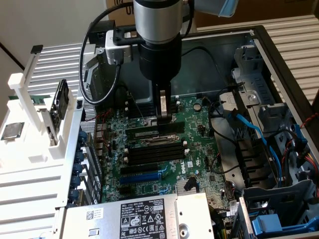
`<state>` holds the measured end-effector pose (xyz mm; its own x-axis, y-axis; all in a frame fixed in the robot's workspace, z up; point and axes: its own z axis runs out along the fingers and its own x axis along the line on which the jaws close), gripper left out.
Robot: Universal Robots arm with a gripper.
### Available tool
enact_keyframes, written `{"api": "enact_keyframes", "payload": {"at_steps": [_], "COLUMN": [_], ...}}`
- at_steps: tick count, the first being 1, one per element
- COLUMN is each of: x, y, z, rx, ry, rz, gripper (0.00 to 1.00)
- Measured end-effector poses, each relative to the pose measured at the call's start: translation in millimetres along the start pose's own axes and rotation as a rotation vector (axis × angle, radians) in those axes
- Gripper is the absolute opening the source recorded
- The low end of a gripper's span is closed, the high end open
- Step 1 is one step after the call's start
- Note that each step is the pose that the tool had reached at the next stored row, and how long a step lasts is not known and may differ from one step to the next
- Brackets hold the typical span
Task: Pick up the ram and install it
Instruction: 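Insert the ram into the slot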
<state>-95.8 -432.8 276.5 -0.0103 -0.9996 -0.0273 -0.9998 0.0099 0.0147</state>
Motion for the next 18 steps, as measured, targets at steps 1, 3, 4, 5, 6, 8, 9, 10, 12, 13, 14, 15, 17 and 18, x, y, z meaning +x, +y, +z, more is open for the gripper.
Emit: {"api": "enact_keyframes", "payload": {"at_steps": [1, 3, 4, 5, 6, 8, 9, 10, 12, 13, 14, 15, 17, 18], "x": [0.0, 0.0, 0.0, 0.0, 0.0, 0.1, 0.1, 0.0, -0.1, -0.1, -0.1, -0.3, -0.5, -0.6], "y": [0.0, -0.2, -0.2, -0.2, -0.2, -0.3, -0.4, -0.8, -0.8, -0.8, -1.0, -1.3, -1.4, -1.6], "z": [0.4, 2.3, 3.1, 3.2, 3.2, 3.2, 3.4, 3.7, 4.9, 5.0, 5.6, 6.2, 7.9, 8.9], "rx": [0.0, 0.0001, 0.0001, 0.0, -0.0002, -0.0002, -0.0002, -0.0001, -0.0002, -0.0005, -0.0012, -0.0019, -0.002, -0.002], "ry": [-0.0011, -0.0035, -0.0037, -0.0036, -0.0035, -0.0035, -0.0036, -0.0037, -0.0036, -0.0033, -0.0037, -0.0034, -0.0033, -0.003], "rz": [0.001, 0.002, 0.002, 0.002, 0.003, 0.003, 0.003, 0.002, 0.003, 0.003, 0.003, 0.003, 0.003, 0.003], "gripper": [0.13, 0.13, 0.13, 0.13, 0.13, 0.13, 0.13, 0.13, 0.13, 0.13, 0.13, 0.13, 0.13, 0.13]}}
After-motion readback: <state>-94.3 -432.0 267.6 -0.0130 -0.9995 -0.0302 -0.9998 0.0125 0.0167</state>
